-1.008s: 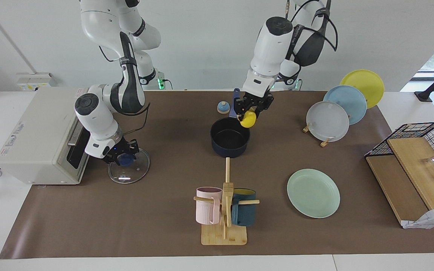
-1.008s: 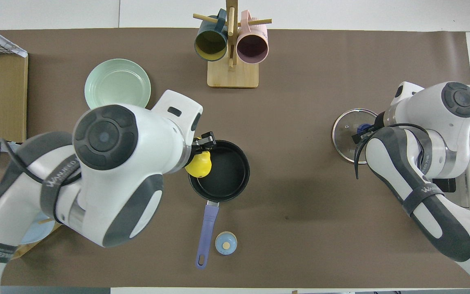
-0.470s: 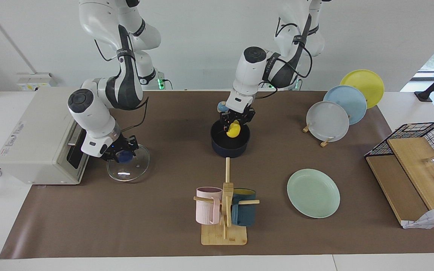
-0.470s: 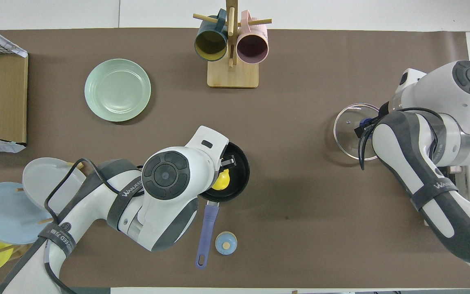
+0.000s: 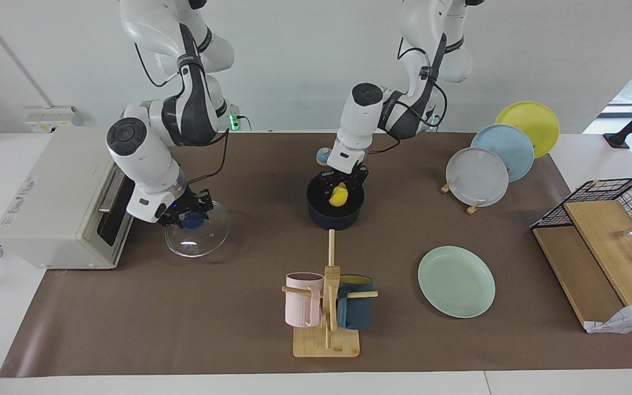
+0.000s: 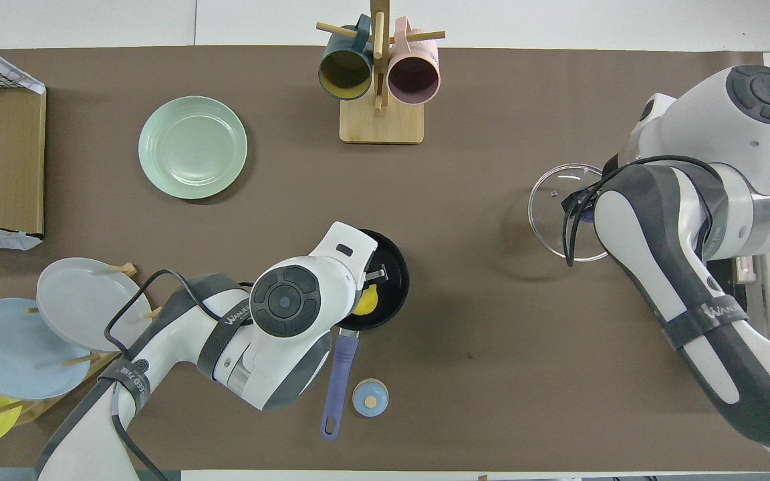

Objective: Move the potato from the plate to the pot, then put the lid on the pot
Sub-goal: 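Release the potato into the pan while the right gripper lifts the lid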

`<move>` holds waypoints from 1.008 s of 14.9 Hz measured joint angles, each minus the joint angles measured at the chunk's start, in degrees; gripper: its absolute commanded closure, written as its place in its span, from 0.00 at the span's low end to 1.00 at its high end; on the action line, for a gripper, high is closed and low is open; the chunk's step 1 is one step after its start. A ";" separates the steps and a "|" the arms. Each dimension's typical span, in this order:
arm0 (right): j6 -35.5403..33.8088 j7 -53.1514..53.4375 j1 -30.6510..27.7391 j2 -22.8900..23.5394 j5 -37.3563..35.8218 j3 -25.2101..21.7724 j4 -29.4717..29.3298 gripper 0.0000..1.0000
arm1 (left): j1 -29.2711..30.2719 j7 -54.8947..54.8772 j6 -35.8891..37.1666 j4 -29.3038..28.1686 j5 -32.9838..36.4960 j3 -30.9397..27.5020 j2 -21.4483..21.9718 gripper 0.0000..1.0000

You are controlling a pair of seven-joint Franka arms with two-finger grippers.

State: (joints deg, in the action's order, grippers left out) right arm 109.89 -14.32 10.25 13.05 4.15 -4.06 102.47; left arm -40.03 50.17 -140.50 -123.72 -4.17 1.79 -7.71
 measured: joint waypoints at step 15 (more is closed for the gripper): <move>-9.42 18.98 9.92 -0.56 0.01 0.31 -7.97 0.45 | -0.15 -2.68 -1.98 -0.08 0.74 -0.52 -1.85 0.00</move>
State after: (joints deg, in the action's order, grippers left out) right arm 100.46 4.66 20.17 12.50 4.16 -3.75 94.50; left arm -40.18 47.49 -142.48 -123.81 -3.43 1.27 -9.56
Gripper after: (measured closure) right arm 0.339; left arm 0.000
